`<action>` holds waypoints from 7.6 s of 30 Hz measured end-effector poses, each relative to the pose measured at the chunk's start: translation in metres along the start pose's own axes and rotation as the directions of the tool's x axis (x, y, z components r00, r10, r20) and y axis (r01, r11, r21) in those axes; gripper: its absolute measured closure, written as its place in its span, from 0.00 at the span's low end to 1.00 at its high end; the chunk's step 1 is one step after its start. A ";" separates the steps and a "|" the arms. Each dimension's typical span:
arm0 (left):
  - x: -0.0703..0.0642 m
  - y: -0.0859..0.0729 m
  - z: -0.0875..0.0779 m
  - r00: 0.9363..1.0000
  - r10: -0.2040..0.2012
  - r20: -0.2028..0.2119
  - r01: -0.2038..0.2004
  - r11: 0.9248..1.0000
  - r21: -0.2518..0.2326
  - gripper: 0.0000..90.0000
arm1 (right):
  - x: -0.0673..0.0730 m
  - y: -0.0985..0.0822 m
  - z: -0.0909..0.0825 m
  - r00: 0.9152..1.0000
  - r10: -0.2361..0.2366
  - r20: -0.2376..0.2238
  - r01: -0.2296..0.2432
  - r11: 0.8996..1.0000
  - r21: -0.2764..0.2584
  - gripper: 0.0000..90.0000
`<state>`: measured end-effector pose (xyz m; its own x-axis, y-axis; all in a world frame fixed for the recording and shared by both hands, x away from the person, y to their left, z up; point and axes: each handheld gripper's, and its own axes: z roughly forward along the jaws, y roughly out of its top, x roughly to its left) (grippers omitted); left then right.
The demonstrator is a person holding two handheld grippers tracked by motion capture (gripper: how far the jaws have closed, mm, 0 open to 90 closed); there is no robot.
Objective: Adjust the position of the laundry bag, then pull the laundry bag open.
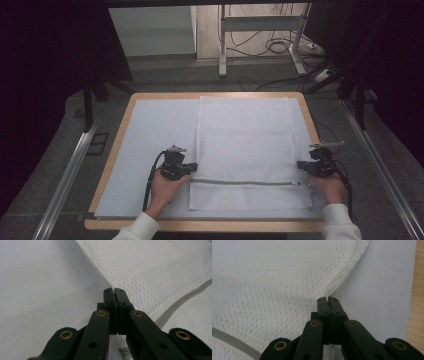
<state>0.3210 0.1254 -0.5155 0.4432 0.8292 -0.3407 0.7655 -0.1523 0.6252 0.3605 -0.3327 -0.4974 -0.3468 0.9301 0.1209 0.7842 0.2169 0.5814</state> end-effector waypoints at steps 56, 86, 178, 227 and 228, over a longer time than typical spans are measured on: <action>0.047 -0.022 -0.036 0.997 -0.057 -0.043 0.057 0.998 0.006 1.00 | 0.049 0.007 0.016 0.991 -0.074 -0.110 0.075 0.997 0.002 0.98; 0.068 -0.036 -0.052 0.992 -0.096 -0.078 0.096 0.995 -0.004 1.00 | 0.076 0.010 0.026 0.982 -0.126 -0.142 0.125 0.992 -0.013 0.98; -0.074 0.012 -0.013 0.981 0.173 0.090 -0.168 0.984 -0.060 0.33 | 0.042 -0.004 -0.014 0.995 -0.064 -0.075 0.042 0.966 -0.256 0.20; -0.122 0.014 0.031 0.963 0.218 0.161 -0.224 0.974 0.024 0.32 | 0.044 -0.005 -0.012 0.995 -0.085 -0.057 0.069 0.970 -0.234 0.21; -0.123 0.014 0.032 0.963 0.214 0.162 -0.221 0.975 0.026 0.32 | 0.045 -0.004 -0.012 0.995 -0.086 -0.053 0.071 0.969 -0.235 0.21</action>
<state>0.2921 0.0041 -0.4874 0.6666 0.6789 -0.3079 0.6601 -0.3457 0.6668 0.3352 -0.2958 -0.4847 -0.4399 0.8909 0.1132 0.6148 0.2069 0.7611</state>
